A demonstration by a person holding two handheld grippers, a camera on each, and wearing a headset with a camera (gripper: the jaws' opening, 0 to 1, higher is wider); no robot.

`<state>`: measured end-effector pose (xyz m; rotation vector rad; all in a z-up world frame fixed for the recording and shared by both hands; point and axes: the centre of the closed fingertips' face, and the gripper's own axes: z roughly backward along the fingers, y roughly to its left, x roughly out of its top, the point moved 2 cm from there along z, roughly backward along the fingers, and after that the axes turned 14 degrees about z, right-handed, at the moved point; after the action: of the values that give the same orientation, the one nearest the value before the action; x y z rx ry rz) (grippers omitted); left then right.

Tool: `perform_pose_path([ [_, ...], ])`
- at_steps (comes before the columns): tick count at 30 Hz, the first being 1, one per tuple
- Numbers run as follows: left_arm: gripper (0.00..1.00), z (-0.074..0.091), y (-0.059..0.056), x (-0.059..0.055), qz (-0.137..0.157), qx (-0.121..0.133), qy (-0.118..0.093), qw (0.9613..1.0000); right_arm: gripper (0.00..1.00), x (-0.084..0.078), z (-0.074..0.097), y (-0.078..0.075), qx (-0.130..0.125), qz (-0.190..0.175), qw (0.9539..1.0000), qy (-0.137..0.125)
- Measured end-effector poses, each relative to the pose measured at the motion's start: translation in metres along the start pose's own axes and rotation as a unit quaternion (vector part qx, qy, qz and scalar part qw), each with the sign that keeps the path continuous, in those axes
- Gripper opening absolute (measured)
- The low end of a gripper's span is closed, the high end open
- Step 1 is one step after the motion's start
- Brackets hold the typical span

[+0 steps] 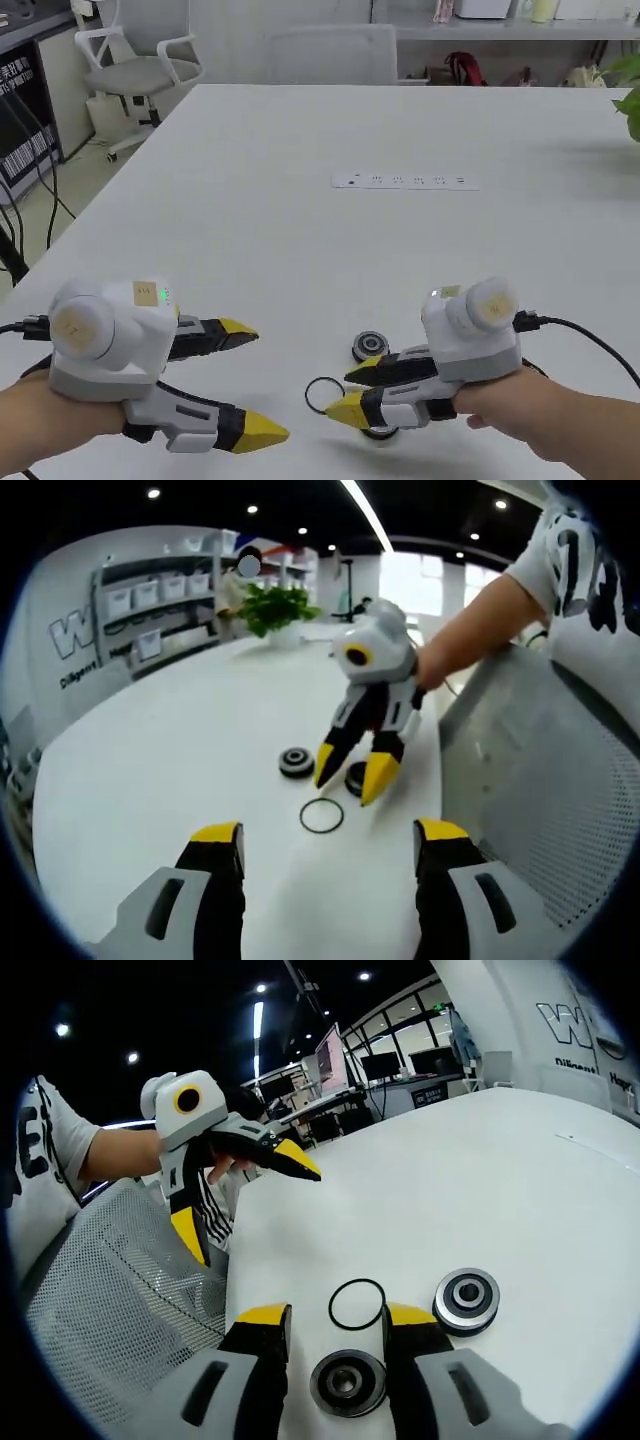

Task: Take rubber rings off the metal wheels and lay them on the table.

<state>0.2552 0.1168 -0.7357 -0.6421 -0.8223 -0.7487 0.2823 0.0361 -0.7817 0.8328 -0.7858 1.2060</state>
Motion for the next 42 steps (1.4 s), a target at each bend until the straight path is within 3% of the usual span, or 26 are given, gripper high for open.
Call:
perform_pose_path([
  [16, 0.70, -0.014, -0.008, 0.007, -0.001, -0.014, 0.002, 0.9999, 0.41, -0.003, 0.019, -0.002, -0.001, 0.022, 0.9997, 0.006],
  [42, 0.66, -0.045, -0.016, 0.024, -0.023, -0.045, 0.016, 0.9986, 0.39, -0.024, 0.056, -0.010, -0.016, 0.026, 0.9993, 0.019],
])
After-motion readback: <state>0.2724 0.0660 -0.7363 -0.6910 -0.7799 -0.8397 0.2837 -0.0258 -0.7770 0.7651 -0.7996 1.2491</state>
